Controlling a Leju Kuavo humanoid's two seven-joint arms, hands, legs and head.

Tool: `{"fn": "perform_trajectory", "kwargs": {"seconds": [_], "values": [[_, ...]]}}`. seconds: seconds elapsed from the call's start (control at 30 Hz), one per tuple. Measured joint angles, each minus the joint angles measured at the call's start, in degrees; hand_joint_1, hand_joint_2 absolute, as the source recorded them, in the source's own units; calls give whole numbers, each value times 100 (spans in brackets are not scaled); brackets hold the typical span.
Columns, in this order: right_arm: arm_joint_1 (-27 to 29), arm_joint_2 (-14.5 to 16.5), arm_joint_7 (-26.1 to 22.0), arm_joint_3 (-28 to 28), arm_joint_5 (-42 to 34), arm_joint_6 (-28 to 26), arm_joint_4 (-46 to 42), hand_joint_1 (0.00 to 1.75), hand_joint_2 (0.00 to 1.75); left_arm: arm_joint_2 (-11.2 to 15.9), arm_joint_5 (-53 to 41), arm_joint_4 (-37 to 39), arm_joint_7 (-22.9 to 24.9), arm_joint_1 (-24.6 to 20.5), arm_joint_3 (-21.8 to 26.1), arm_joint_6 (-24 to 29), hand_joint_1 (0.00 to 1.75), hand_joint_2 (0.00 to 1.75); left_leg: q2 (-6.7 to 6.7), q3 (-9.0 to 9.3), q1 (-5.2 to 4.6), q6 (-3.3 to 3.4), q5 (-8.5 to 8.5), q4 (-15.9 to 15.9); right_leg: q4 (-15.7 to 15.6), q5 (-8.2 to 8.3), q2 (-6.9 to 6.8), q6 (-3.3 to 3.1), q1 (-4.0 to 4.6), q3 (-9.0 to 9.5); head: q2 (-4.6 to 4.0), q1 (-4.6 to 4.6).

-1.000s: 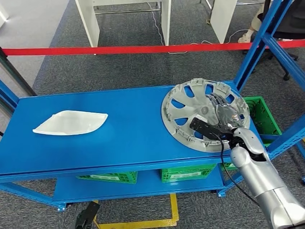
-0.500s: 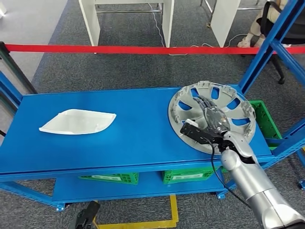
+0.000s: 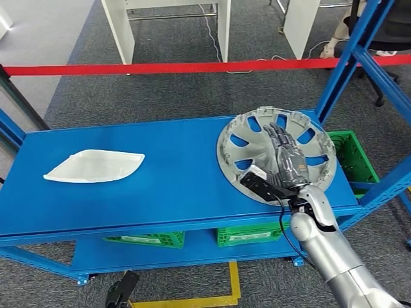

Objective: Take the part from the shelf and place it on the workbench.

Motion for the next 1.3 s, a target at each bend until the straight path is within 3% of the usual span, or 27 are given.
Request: {"fn": "perform_trajectory", "kwargs": {"seconds": [0.07,0.13,0.17,0.23,0.3,0.4,0.47,0.5,0.57,0.63,0.67,0.7,0.73,0.8,0.83,0.97,1.03,1.1,1.13,1.17,1.2,1.27,1.3], "values": [[91,57,-3,-43,-86,-27,-64,0,175,-1,-4,0,0,1,-14,0,0,0,7,-316,9,-34,-358,737,2,-7,0,-37,10,4,0,-19],[207,82,0,-68,-167,29,-84,0,175,-1,-5,0,0,10,-22,0,0,0,9,-516,11,-39,-471,1189,6,-12,-1,-46,23,7,0,-17],[259,87,3,-79,-201,58,-88,0,175,-1,-9,1,0,15,-23,0,0,0,9,-481,11,-28,-374,1118,9,-14,1,-46,28,9,0,-17],[334,100,16,-110,-265,107,-99,0,175,2,-23,1,0,17,-27,1,0,0,9,-155,4,22,0,434,11,-22,8,-36,32,19,0,-17],[383,115,50,-149,-368,182,-106,0,175,4,-37,1,3,11,-31,3,0,0,11,156,-15,74,205,-213,21,-32,18,0,50,10,0,-15],[472,119,101,-184,-539,339,-103,0,175,4,-50,2,7,19,-45,11,0,0,11,231,-33,129,194,-402,8,-30,17,87,56,-10,0,-10],[519,119,131,-215,-604,409,-98,0,175,4,-57,2,7,27,-62,16,0,0,16,258,-12,189,218,-452,119,-129,14,147,47,-77,0,2],[532,119,143,-231,-621,441,-93,0,175,3,-60,2,7,25,-71,18,0,0,20,272,2,219,229,-476,336,-260,14,174,43,-183,0,13],[565,116,160,-251,-638,491,-75,0,175,2,-63,2,7,24,-84,19,0,0,24,277,6,251,226,-480,1067,-609,12,215,26,-536,0,36],[617,115,169,-261,-639,512,-49,0,175,4,-64,2,7,34,-86,18,0,0,25,278,5,258,220,-477,1587,-744,9,245,11,-808,0,37],[634,114,172,-264,-634,522,-39,0,175,5,-65,2,7,38,-87,18,0,0,24,281,5,255,216,-473,1543,-650,7,253,6,-802,0,38],[639,113,173,-265,-623,539,-32,0,175,4,-67,2,7,39,-90,17,0,0,23,289,7,246,208,-469,1274,-462,4,256,-1,-682,0,37],[633,111,174,-265,-602,564,-28,0,175,3,-69,2,7,38,-93,16,0,0,23,298,8,229,196,-461,867,-254,-1,255,-8,-491,0,38],[608,105,170,-257,-558,625,-25,0,175,3,-75,2,7,33,-103,13,0,0,21,295,-11,179,170,-432,198,-30,-2,226,0,-132,0,34],[604,99,166,-251,-543,656,-22,0,175,4,-76,2,8,32,-107,11,0,0,21,287,-21,154,164,-420,60,-19,2,200,8,-52,0,33],[608,61,215,-233,-497,717,-4,0,175,4,-75,2,9,33,-116,7,0,0,24,257,-11,54,106,-349,33,-25,11,65,11,-26,0,28],[583,54,288,-232,-457,715,5,0,175,6,-73,2,9,30,-117,8,0,0,27,66,0,1,-162,96,17,-18,7,0,-5,-8,0,13],[580,54,350,-229,-443,718,26,0,175,6,-71,2,9,34,-117,10,0,0,28,-287,5,-25,-501,874,19,-26,6,-30,4,-3,0,4],[585,54,394,-227,-458,730,44,0,175,6,-68,2,9,41,-117,12,0,0,28,-420,5,-26,-570,1148,21,-29,7,-34,10,0,0,6],[584,54,451,-225,-493,757,64,0,175,6,-65,2,9,46,-117,15,0,0,28,-462,5,-18,-525,1219,22,-32,9,-37,15,5,0,6],[576,54,512,-226,-552,799,89,0,175,7,-63,2,9,50,-117,21,0,0,28,-396,4,-1,-376,1062,23,-36,14,-37,19,14,0,6],[529,54,616,-246,-738,920,173,0,175,13,-62,2,13,46,-117,31,0,0,27,-42,-6,60,31,306,24,-47,25,-24,27,37,0,6],[497,53,647,-266,-841,981,237,0,175,17,-63,2,19,40,-117,36,0,0,27,120,-16,87,143,-42,30,-55,33,-7,36,37,0,7]]}}
